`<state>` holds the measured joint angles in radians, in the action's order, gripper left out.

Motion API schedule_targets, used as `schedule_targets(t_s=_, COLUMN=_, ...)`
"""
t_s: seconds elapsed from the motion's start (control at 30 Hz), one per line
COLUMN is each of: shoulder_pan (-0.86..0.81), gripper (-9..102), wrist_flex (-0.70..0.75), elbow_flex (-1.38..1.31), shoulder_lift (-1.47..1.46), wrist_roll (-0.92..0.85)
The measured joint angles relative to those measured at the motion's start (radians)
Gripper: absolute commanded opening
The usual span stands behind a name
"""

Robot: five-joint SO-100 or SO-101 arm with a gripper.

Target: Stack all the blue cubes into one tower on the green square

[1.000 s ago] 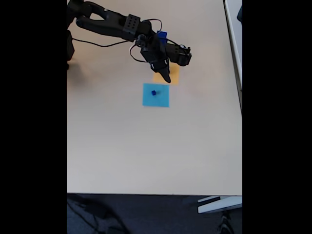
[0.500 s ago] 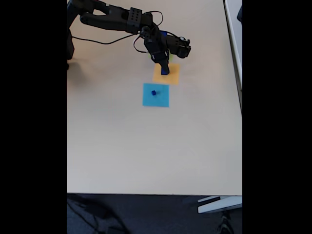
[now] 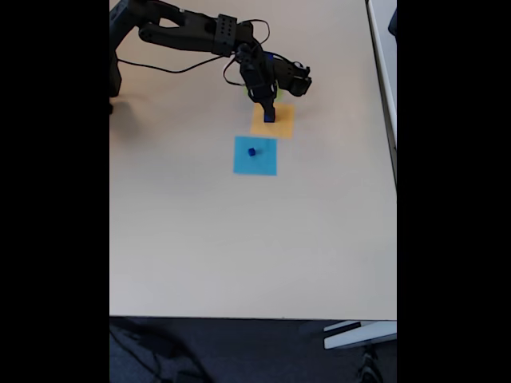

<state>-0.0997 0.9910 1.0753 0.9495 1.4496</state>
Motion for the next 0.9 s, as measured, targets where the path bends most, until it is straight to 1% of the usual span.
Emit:
schedule_targets(t_s=0.3, shoulder_pan=-0.006, gripper=19, wrist_flex=0.000, elbow_flex=-0.018, shoulder_lift=-0.026, wrist_roll=-0.006)
schedule_targets(t_s=0.6, shoulder_pan=-0.008, gripper=12, wrist_flex=0.000, elbow_flex=-0.021, shoulder_lift=-0.043, wrist_roll=-0.014)
schedule_targets(t_s=0.9, shoulder_pan=-0.008, gripper=2, wrist_flex=0.000, elbow_flex=-0.025, shoulder_lift=-0.044, wrist_roll=-0.020)
